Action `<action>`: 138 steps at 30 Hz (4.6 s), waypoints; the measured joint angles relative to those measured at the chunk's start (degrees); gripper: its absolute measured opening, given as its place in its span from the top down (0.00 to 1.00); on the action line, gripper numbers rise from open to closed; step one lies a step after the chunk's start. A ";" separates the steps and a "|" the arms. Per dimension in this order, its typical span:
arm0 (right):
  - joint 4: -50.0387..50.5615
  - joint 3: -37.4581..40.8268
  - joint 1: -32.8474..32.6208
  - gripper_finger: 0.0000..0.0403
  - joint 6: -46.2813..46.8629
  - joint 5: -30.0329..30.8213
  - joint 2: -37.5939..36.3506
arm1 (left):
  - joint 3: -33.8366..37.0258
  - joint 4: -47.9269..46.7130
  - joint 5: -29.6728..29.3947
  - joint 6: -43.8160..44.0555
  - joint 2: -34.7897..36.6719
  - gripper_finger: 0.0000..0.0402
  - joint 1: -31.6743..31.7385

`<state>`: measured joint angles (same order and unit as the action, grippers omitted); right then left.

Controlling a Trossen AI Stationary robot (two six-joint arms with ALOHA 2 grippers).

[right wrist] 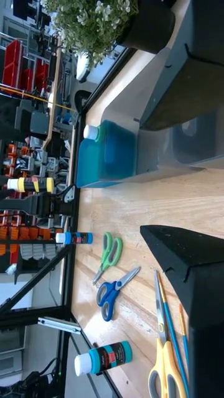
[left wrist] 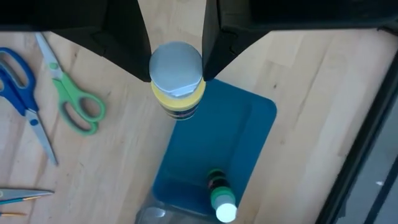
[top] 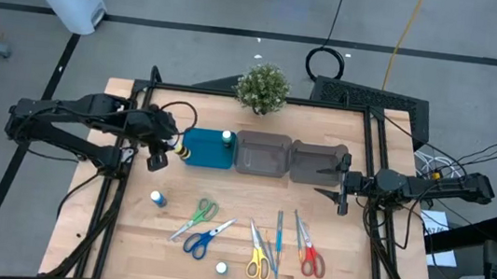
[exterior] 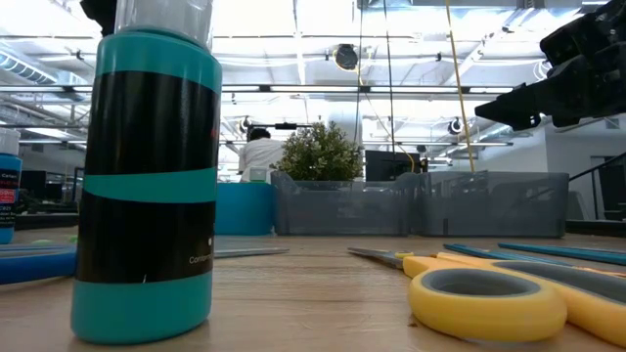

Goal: Pick & Place Paint Supplies
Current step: Put the yellow paint bottle into the blue bin

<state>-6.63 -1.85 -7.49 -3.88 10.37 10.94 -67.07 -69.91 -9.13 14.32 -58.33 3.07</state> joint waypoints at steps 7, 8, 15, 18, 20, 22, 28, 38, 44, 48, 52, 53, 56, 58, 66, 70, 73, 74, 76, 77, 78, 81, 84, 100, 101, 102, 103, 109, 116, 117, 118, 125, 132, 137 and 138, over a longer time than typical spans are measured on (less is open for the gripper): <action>-0.02 0.00 0.01 0.38 0.00 0.01 0.00 | 0.00 0.00 -1.01 -0.28 0.02 0.69 0.88; -0.02 0.00 0.00 0.38 0.00 0.00 0.00 | 0.00 -0.02 -1.25 -0.26 0.02 0.69 1.16; -0.02 0.00 0.00 0.38 0.00 0.00 0.00 | 0.00 -0.02 -2.50 -0.40 0.02 0.69 3.66; -0.01 0.00 0.00 0.38 0.00 0.00 0.00 | 0.00 -0.04 -2.92 -0.58 -0.68 0.69 4.87; -0.02 0.00 0.00 0.38 0.00 0.00 0.00 | 0.04 -0.04 -2.91 -0.69 -0.82 0.69 5.61; 0.00 0.00 0.00 0.38 0.00 0.00 0.00 | 0.04 -0.07 -2.92 -1.02 -1.02 0.69 6.13; -0.02 0.00 0.00 0.38 0.00 0.00 0.00 | 0.07 -0.02 -2.90 -2.18 -2.99 0.69 7.66; -0.02 0.00 0.01 0.38 0.00 0.00 0.00 | 0.04 0.46 -2.92 -4.05 -6.87 0.69 10.24; -0.01 0.00 0.00 0.38 0.00 0.01 0.04 | 0.00 1.46 -2.34 -5.28 -8.29 0.67 11.81; 0.00 0.00 0.00 0.38 0.00 0.02 0.04 | 0.02 1.78 -1.24 -6.43 -8.59 0.65 12.46; -0.01 0.00 0.00 0.38 -0.01 0.01 0.04 | 0.04 3.05 -0.70 -7.30 -8.87 0.69 13.17; 0.00 0.00 0.01 0.38 0.00 0.01 0.04 | 0.03 3.08 -0.51 -7.71 -8.75 0.69 13.41; 0.00 0.00 0.01 0.38 0.00 0.01 0.04 | 0.04 3.73 0.11 -8.29 -8.83 0.69 14.04; 0.00 0.00 0.00 0.38 -0.02 0.02 0.04 | 0.04 4.20 0.14 -8.53 -8.83 0.69 14.47; 0.00 0.00 0.00 0.38 0.00 0.00 0.04 | 0.04 5.22 0.18 -9.78 -8.80 0.67 15.96; 0.00 0.00 0.01 0.38 0.00 0.00 0.04 | 0.04 7.13 0.18 -10.95 -8.79 0.69 16.04; 0.00 0.00 0.00 0.38 0.00 0.00 0.04 | 0.04 7.59 0.31 -11.21 -8.81 0.69 16.06; 0.00 0.00 0.01 0.38 0.00 0.00 0.04 | 0.04 7.52 0.31 -11.27 -8.79 0.69 16.18; 0.00 0.00 0.00 0.38 -0.02 0.00 0.04 | 0.04 7.54 0.29 -11.29 -8.79 0.67 16.26; 0.00 0.00 0.00 0.38 0.00 0.02 0.04 | 0.04 7.54 0.29 -11.29 -8.80 0.67 16.26; 0.00 0.00 0.00 0.38 0.00 0.00 0.04 | 0.04 7.54 0.29 -11.33 -8.79 0.67 16.29; 0.00 0.00 0.01 0.38 0.00 0.00 0.04 | 0.04 7.75 0.31 -11.62 -8.81 0.69 16.54; 0.00 0.00 0.00 0.38 0.00 0.00 0.04 | 0.04 8.13 0.39 -11.64 -8.80 0.69 16.93; -0.02 0.00 0.00 0.38 0.00 0.02 0.07 | 6.43 10.86 3.29 -12.62 -8.79 0.68 21.49; 0.00 0.00 0.01 0.38 0.00 0.00 0.07 | 6.93 11.28 3.33 -12.62 -8.79 0.67 21.80; 0.00 0.00 0.00 0.38 -0.02 0.02 0.07 | 7.43 11.93 3.68 -12.62 -8.79 0.67 22.05; 0.00 0.00 0.00 0.38 -0.02 0.00 0.07 | 7.99 12.79 4.35 -12.65 -8.79 0.67 22.33; 0.00 0.00 0.00 0.38 -0.02 0.01 0.07 | 10.74 15.40 6.26 -13.15 -8.79 0.69 23.72; 0.00 0.00 0.00 0.38 -0.02 0.00 0.07 | 13.49 17.14 6.26 -13.13 -8.81 0.68 24.02; 0.00 0.00 0.00 0.38 -0.02 0.00 0.07 | 13.71 17.32 6.26 -13.06 -8.79 0.68 24.02; 0.00 0.00 0.00 0.38 -0.02 0.01 0.07 | 13.90 17.66 6.26 -12.74 -8.79 0.69 24.02; 0.00 0.00 0.00 0.38 -0.02 0.02 0.07 | 14.04 19.18 6.17 -12.54 -10.10 0.68 24.02; 0.00 0.00 0.00 0.38 -0.04 0.02 0.07 | 14.05 19.69 6.11 -12.47 -15.24 0.69 25.01; 0.00 0.00 0.00 0.38 -1.45 0.02 0.07 | 13.92 20.17 6.11 -12.79 -18.75 0.68 25.71; -0.01 0.00 0.00 0.38 -2.21 0.02 0.06 | 13.84 20.48 6.11 -12.78 -19.21 0.68 25.81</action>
<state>-6.64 -1.85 -7.49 -6.09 10.39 10.99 -53.23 -49.43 -3.02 1.54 -77.54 28.88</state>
